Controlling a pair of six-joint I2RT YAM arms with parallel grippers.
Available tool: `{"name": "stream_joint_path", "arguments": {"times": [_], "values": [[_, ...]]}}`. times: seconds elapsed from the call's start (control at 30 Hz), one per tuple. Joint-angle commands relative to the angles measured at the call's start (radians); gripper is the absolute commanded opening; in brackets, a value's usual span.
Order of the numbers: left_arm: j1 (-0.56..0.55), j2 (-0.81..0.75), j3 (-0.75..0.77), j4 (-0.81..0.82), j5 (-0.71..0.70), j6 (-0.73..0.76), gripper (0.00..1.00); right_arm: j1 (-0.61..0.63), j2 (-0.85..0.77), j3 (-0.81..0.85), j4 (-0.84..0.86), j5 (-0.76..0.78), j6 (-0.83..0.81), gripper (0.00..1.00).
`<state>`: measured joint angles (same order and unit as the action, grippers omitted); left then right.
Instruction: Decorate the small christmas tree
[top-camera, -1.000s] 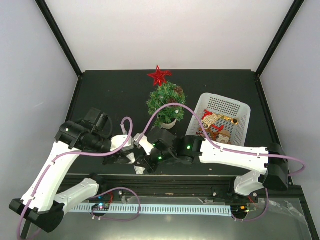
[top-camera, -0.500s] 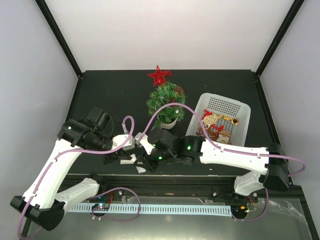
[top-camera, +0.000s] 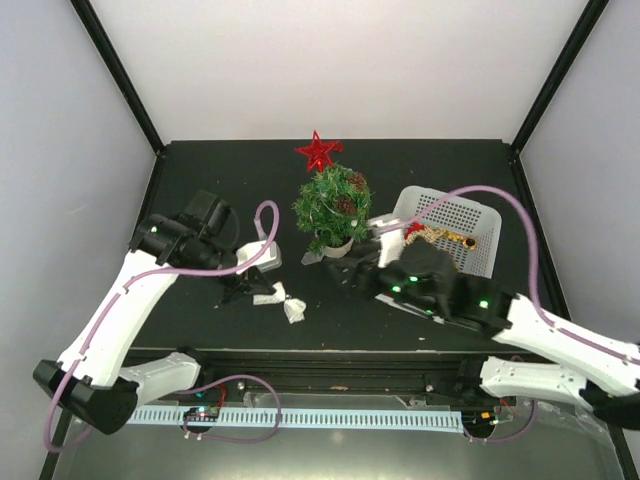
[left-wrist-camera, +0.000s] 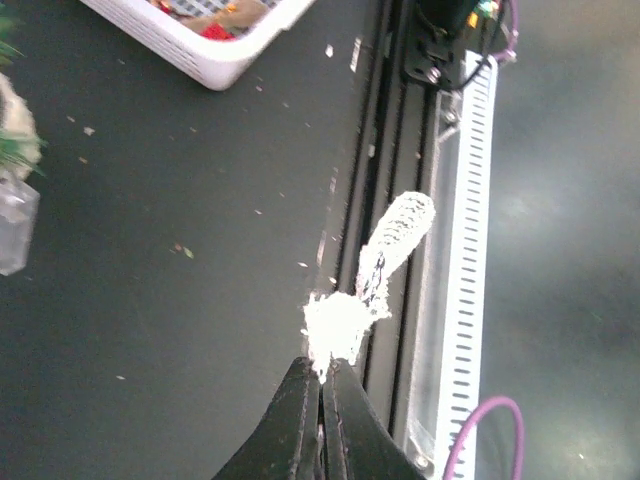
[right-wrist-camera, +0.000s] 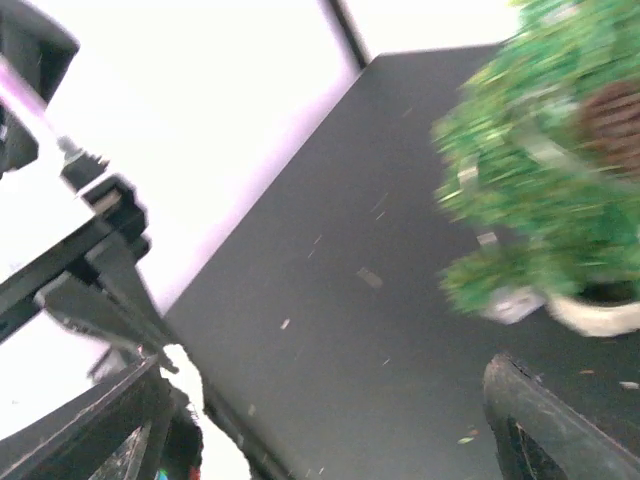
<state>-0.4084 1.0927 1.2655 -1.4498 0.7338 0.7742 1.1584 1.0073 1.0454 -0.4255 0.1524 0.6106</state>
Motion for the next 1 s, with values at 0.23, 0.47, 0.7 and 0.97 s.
{"name": "stream_joint_path", "arguments": {"times": [0.23, 0.47, 0.7, 0.97], "values": [[0.024, 0.241, 0.260, 0.310, 0.000, -0.143, 0.02, -0.127, -0.256, -0.119, -0.112, 0.257, 0.089, 0.86], [0.100, 0.441, 0.433, 0.453, 0.060, -0.175, 0.02, -0.151, -0.274, -0.131, -0.115, 0.276, 0.053, 0.86], [0.138, 0.679, 0.593, 0.335, 0.195, -0.101, 0.02, -0.208, -0.257, -0.145, -0.106, 0.254, 0.025, 0.87], [0.161, 0.716, 0.483, 0.323, 0.278, -0.012, 0.02, -0.286, -0.228, -0.202, -0.035, 0.157, 0.038, 0.88]]}}
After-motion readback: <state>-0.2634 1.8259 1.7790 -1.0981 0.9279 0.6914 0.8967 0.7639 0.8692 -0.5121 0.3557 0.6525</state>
